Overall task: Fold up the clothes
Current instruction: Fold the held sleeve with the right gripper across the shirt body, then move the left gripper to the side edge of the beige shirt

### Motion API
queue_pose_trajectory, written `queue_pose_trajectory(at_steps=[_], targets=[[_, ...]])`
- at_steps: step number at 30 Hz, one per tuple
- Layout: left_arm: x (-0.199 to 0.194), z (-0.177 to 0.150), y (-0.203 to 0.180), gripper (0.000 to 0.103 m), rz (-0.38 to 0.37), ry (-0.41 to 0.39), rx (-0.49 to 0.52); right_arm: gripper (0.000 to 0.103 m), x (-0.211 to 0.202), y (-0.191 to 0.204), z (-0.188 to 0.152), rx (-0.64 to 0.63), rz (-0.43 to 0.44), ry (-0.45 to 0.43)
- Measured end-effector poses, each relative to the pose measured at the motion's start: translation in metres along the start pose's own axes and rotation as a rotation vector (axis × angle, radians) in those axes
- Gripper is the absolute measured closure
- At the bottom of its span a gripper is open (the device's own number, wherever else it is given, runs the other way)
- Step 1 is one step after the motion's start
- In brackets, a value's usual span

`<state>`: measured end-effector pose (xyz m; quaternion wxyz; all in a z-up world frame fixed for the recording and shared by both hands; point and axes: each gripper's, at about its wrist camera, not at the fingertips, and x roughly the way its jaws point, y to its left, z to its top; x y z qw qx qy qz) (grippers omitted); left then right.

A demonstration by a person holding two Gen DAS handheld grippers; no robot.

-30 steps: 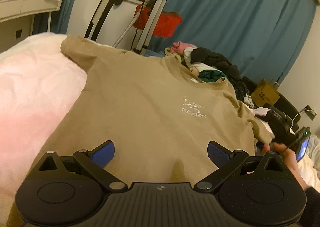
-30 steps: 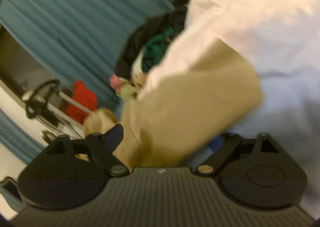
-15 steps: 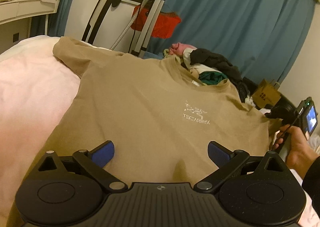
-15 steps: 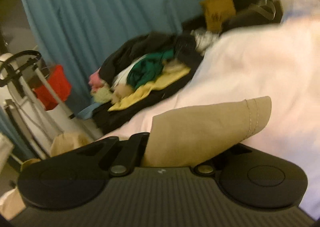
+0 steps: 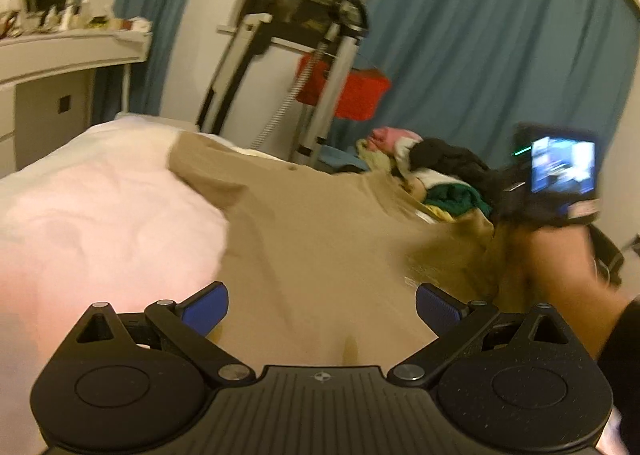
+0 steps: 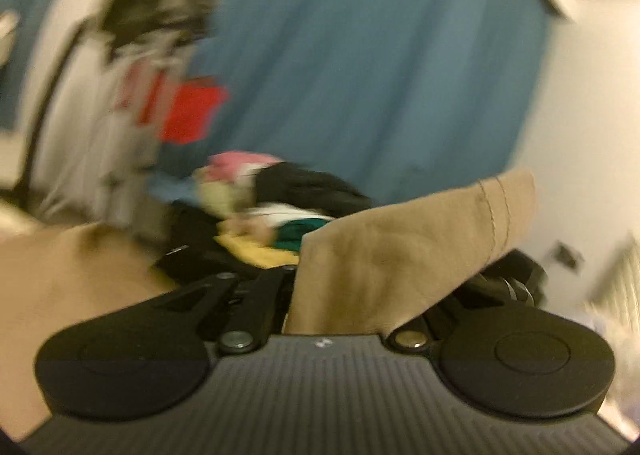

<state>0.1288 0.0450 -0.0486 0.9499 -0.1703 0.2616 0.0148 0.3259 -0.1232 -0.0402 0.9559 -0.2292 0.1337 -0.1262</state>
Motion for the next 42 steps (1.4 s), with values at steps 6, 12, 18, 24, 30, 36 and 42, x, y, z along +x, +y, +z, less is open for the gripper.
queue_pose_trajectory(at_steps=[6, 12, 18, 24, 30, 36, 42], targets=[[0.016, 0.001, 0.028, 0.002, 0.056, 0.068, -0.056, 0.089, 0.009, 0.106, -0.013, -0.159, 0.176, 0.083], [0.024, 0.002, 0.034, 0.002, 0.075, 0.072, -0.048, 0.045, 0.026, 0.081, -0.01, -0.043, 0.334, 0.179], [0.016, 0.002, 0.028, 0.002, 0.073, 0.055, -0.018, 0.013, -0.019, -0.003, 0.009, 0.254, 0.562, 0.224], [-0.011, -0.001, 0.017, 0.002, 0.05, 0.027, 0.024, 0.013, -0.132, -0.088, 0.018, 0.424, 0.588, 0.12], [-0.051, -0.013, -0.004, 0.002, 0.012, 0.008, 0.123, 0.013, -0.249, -0.165, -0.025, 0.585, 0.571, 0.054], [-0.095, -0.02, -0.021, 0.001, -0.024, -0.027, 0.203, 0.013, -0.324, -0.192, -0.088, 0.659, 0.481, 0.065], [-0.116, -0.026, -0.025, 0.001, -0.02, -0.035, 0.232, 0.013, -0.343, -0.193, -0.127, 0.705, 0.434, 0.075]])
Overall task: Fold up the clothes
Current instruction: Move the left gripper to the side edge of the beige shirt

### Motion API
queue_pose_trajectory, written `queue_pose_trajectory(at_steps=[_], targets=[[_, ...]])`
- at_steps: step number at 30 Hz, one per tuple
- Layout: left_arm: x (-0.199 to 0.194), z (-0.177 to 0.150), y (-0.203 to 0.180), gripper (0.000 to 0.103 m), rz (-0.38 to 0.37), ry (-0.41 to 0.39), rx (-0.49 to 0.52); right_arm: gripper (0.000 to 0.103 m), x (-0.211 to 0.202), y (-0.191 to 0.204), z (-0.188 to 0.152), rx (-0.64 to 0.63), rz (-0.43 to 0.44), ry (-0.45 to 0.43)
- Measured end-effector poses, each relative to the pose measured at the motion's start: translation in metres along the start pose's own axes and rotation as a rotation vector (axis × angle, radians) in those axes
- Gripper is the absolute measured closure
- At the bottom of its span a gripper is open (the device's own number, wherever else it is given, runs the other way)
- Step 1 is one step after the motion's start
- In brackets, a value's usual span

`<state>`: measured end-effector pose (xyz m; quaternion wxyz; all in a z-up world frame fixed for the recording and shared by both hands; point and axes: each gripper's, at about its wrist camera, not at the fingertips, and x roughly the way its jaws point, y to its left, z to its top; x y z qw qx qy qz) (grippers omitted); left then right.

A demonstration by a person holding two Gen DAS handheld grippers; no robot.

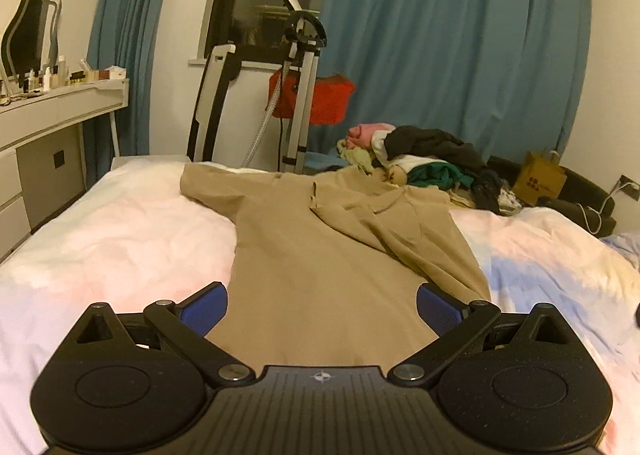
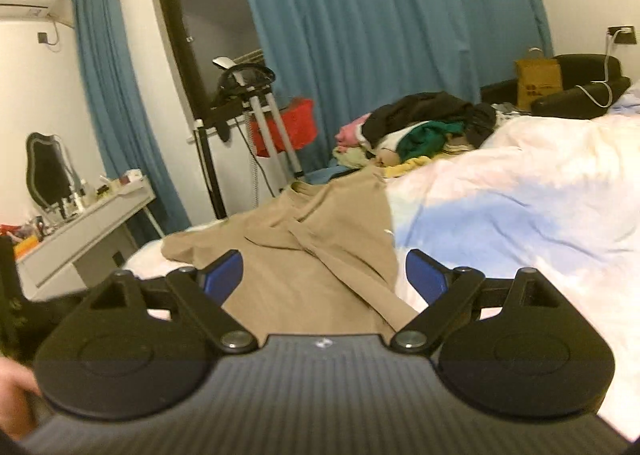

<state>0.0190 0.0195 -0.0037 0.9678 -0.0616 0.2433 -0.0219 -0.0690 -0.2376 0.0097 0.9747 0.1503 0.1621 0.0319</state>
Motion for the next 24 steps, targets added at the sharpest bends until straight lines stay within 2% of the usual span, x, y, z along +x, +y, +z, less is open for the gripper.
queue_pose_trajectory(at_steps=[4, 13, 18, 24], targets=[[-0.006, 0.001, -0.003, 0.001, 0.044, -0.02, 0.046, 0.013, -0.002, -0.006, 0.004, 0.009, 0.022, -0.014], [0.008, -0.011, -0.029, 0.003, 0.017, 0.098, 0.093, 0.013, -0.025, -0.041, 0.018, 0.105, 0.006, -0.037], [0.016, -0.025, -0.07, 0.007, -0.034, 0.167, 0.167, 0.013, -0.038, -0.083, 0.031, 0.188, -0.013, -0.024], [0.024, -0.048, -0.135, 0.013, -0.163, 0.276, 0.195, 0.013, -0.052, -0.135, 0.033, 0.328, -0.07, -0.045]])
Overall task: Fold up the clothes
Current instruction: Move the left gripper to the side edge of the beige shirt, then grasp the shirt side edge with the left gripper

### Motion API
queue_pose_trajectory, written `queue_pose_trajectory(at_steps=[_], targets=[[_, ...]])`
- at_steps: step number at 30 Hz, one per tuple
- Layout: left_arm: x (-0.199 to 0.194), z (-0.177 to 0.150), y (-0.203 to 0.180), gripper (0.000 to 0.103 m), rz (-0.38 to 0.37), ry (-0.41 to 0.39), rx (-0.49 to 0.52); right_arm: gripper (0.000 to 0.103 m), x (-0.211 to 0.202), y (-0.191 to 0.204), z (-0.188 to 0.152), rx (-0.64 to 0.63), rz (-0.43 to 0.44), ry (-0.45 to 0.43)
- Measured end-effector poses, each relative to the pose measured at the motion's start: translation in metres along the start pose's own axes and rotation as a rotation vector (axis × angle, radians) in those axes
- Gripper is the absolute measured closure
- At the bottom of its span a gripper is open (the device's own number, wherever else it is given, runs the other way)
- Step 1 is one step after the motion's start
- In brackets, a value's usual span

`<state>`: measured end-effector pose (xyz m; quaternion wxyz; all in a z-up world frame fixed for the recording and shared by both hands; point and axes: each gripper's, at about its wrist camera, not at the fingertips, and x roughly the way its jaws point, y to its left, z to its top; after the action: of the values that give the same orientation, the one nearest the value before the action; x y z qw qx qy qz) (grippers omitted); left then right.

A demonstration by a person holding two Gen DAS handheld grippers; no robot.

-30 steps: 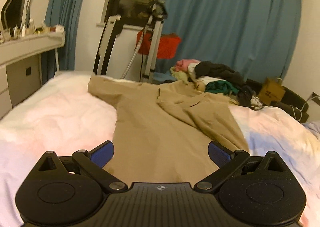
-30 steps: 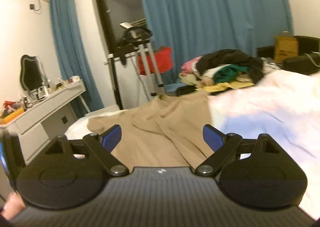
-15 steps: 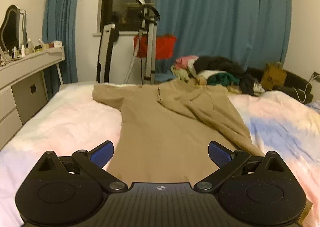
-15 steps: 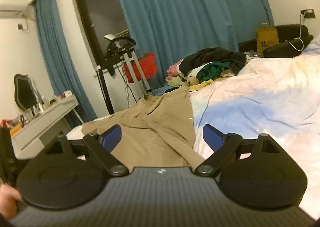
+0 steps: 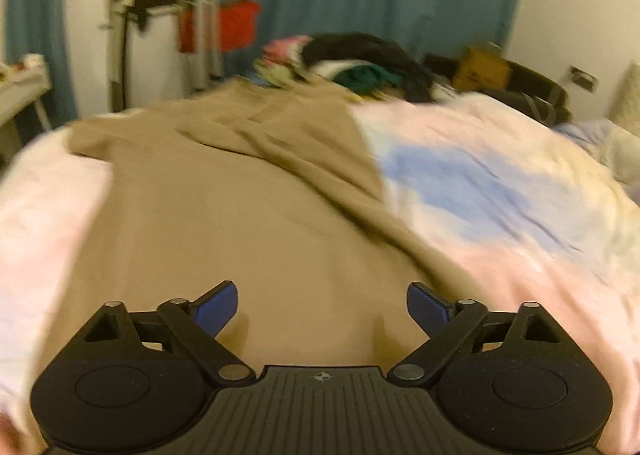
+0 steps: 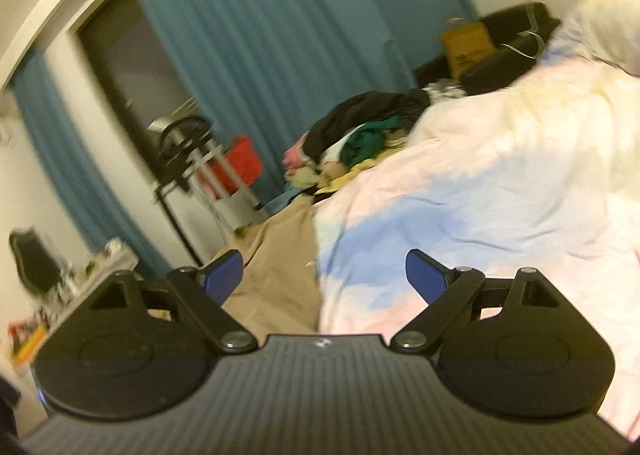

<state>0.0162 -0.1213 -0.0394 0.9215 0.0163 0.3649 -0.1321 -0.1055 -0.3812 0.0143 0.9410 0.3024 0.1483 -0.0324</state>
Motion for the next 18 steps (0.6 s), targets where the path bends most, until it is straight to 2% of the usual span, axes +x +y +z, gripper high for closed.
queue_pose_trajectory(at_steps=[4, 9, 14, 18], targets=[[0.018, -0.003, -0.045, 0.021, -0.097, 0.052, 0.019, 0.013, -0.003, -0.021, 0.005, 0.071, -0.02, -0.011], [0.034, -0.013, -0.099, 0.029, -0.201, 0.1, 0.054, 0.013, 0.0, -0.025, 0.004, 0.09, -0.019, -0.002], [0.045, -0.028, -0.135, 0.041, -0.217, 0.129, 0.161, 0.013, 0.006, -0.03, 0.003, 0.101, -0.024, 0.016], [0.054, -0.035, -0.135, 0.057, -0.227, 0.162, 0.173, 0.013, 0.013, -0.037, -0.001, 0.138, -0.03, 0.041]])
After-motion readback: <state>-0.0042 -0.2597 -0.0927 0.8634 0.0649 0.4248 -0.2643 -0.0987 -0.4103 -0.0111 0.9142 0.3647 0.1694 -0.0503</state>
